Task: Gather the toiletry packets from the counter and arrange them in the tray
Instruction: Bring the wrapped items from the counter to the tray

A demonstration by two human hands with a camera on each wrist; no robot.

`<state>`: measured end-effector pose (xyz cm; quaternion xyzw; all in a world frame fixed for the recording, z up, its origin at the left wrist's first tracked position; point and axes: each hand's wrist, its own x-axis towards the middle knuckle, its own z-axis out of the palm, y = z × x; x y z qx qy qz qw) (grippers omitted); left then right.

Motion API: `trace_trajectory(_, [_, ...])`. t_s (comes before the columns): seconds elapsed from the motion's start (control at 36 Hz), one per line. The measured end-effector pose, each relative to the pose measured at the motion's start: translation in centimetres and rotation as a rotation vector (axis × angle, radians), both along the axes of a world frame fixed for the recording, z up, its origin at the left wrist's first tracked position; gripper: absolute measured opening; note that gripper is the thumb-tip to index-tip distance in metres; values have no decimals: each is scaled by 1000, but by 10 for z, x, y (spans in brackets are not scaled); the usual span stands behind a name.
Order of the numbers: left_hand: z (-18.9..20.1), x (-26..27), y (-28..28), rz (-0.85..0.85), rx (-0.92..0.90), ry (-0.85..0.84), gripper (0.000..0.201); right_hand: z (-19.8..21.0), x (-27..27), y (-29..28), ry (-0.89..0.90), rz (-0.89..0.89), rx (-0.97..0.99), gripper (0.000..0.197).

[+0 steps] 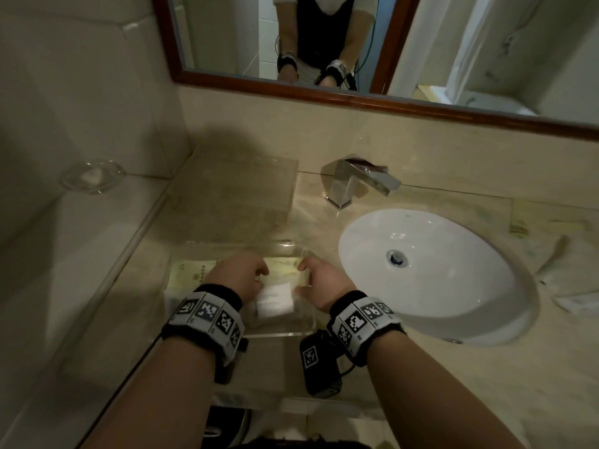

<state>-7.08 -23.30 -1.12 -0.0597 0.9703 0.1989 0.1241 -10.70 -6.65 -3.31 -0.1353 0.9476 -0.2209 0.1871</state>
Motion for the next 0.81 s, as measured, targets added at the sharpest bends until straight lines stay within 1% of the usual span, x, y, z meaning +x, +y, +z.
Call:
trace_trajectory(0.19, [15,-10,12,-31,1,-6,29,4,-9,13,20,-45,-77,41])
trace_trajectory(0.36, [25,-30,47,-84,26,11,30,9,-19,47,28,-86,-93,43])
trace_trajectory(0.44, [25,-44,73,-103,54,25,31,16,-25,76,17,-139,-109,44])
trace_trajectory(0.58, [28,-65,129,-185,82,67,33,27,-35,136,25,-256,-137,46])
trace_trajectory(0.81, [36,-93,221,-300,96,65,32,40,-54,236,36,-388,-138,46])
